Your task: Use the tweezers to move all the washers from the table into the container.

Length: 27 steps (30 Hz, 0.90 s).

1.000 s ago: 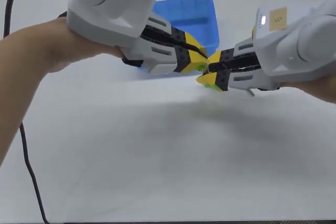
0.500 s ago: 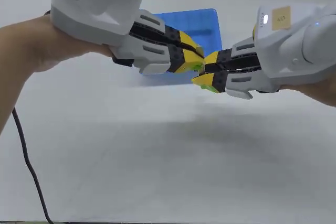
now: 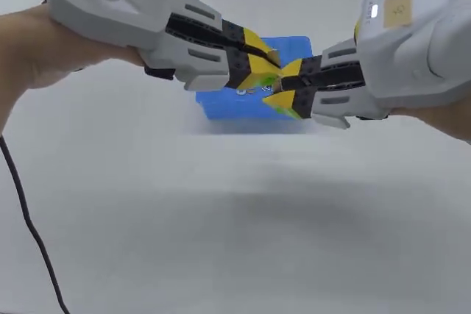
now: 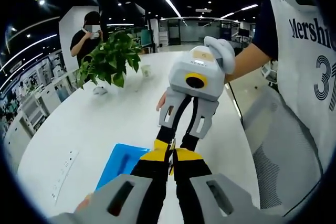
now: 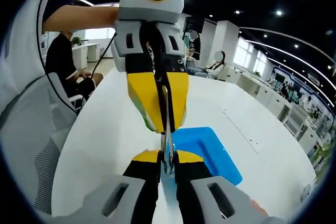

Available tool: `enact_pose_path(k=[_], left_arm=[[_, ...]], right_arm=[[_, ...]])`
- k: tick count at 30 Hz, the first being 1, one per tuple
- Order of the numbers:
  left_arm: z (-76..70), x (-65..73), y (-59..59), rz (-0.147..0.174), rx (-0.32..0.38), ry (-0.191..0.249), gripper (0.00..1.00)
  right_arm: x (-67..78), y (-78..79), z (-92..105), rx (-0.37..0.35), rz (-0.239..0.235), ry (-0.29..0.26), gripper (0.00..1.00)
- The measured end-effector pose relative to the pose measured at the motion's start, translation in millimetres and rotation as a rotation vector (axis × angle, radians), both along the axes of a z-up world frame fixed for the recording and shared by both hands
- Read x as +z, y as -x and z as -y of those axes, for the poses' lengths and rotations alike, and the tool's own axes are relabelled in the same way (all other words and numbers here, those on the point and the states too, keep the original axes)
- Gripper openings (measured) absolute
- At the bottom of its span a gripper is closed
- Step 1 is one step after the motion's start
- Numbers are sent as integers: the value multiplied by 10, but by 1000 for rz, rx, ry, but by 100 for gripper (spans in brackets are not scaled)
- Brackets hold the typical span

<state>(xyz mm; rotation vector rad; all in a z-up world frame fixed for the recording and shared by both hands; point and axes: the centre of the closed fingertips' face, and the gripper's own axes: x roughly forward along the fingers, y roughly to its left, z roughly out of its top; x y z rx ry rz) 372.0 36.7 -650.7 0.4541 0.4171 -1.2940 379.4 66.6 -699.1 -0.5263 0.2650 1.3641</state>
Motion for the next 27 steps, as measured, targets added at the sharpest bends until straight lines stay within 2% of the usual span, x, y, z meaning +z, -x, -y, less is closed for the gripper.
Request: enact_pose_path(k=[6, 9, 17, 19, 22, 27], left_arm=[[-77, 38, -203, 40, -14, -35, 7], [-97, 25, -315, 47, -10, -31, 7], [-162, -101, -575, 62, 15, -40, 7], [-182, -160, -615, 57, 15, -46, 7], [-227, -303, -690, 29, 31, -33, 7], [-270, -490, -734, -1, 53, -25, 7]], right_arm=[[32, -218, -108, 3, 32, -1, 11], [22, -339, -136, 6, 46, 6, 11], [-115, -610, -223, 15, 53, 40, 11], [-179, -647, -258, 16, 37, 41, 11], [-363, -750, -296, 21, 15, 59, 11], [-567, -786, -322, 28, -18, 84, 11]])
